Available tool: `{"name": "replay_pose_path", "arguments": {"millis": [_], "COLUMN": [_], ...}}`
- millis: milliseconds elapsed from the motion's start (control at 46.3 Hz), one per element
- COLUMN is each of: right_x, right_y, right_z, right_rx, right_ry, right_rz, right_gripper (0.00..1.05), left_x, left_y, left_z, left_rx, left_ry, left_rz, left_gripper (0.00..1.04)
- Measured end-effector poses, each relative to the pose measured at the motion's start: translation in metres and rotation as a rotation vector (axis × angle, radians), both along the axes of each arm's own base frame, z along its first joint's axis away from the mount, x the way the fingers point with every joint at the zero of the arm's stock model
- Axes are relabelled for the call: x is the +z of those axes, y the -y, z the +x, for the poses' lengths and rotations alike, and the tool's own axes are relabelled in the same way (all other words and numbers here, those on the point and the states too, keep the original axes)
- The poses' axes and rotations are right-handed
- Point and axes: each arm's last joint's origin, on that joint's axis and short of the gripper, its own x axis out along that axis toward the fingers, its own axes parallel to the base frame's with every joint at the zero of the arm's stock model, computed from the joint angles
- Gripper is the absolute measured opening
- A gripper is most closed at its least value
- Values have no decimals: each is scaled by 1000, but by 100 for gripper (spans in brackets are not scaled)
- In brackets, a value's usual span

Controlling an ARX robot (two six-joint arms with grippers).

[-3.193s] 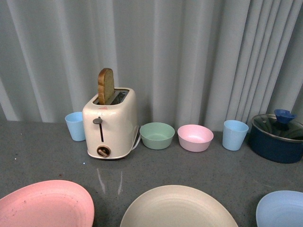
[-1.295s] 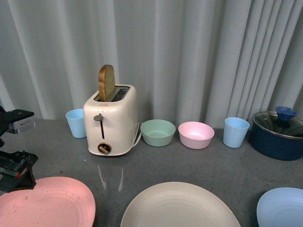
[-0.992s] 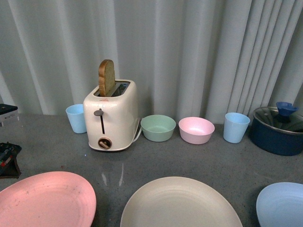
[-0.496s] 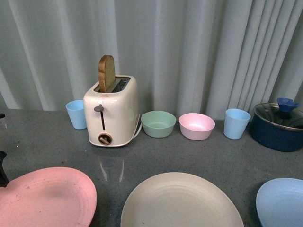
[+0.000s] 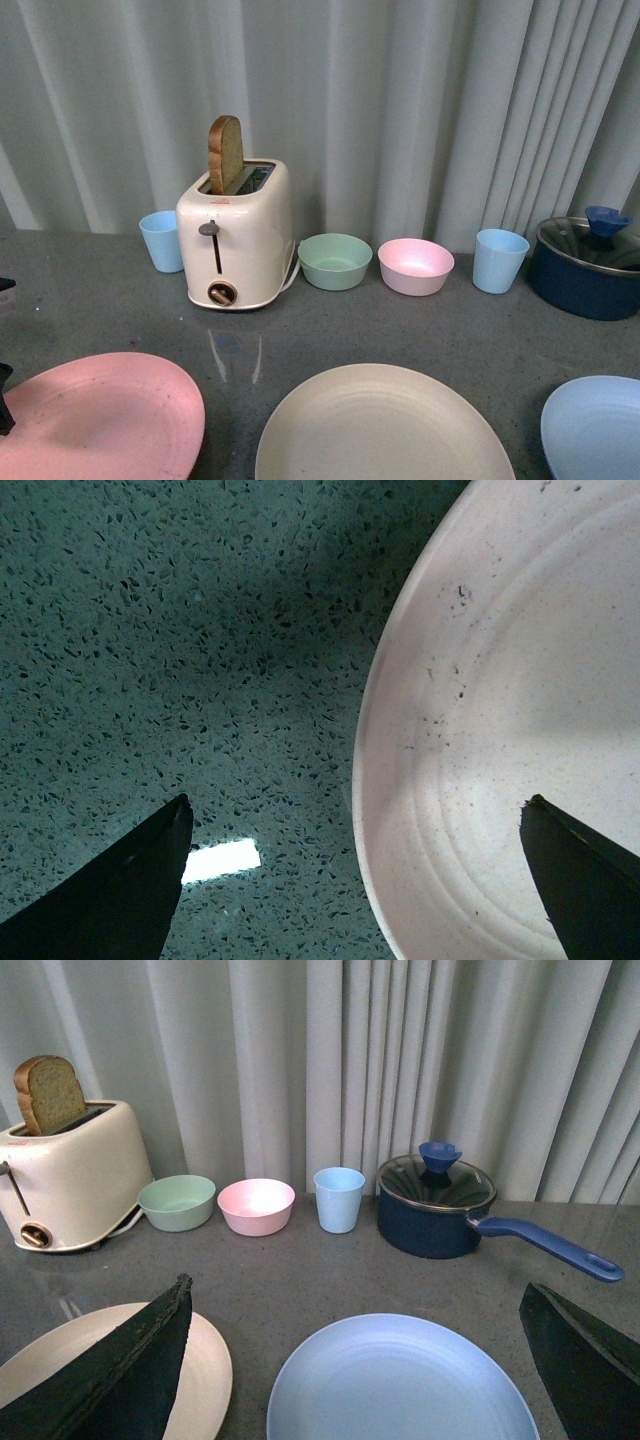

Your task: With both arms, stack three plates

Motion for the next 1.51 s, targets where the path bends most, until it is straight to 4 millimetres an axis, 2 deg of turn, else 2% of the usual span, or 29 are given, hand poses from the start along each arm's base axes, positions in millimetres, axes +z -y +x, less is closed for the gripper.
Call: {"name": "replay_pose_path", "arguments": {"millis": [345,604,712,906,949,1251,1295,1510], "right_x": [0,0,0,0,0,0,0,0], "right_y": [0,0,0,0,0,0,0,0], "right_z": [0,0,0,0,0,0,0,0], "right_rx": [0,0,0,0,0,0,0,0], "right_ry": [0,0,0,0,0,0,0,0], "right_rz": [0,0,0,0,0,0,0,0], "right_gripper": [97,97,97,97,97,97,97,97], "left_x": [-11,-25,-28,-28,-28,-24,-22,-20], "left_y": [-1,8,12,15,15,14,14,11], "left_z": [1,-5,-6,-5,-4,-4,-4,-6], "left_rx": [-1,-28,-50,-59,-60,-53,-48,-30], "left_ry": [13,-1,-1,3,4,24,29,4], "left_rz": [-3,-3,2,4,15,9,-2,-44], "left_gripper": [98,98,80,55,46,9,5,5]}}
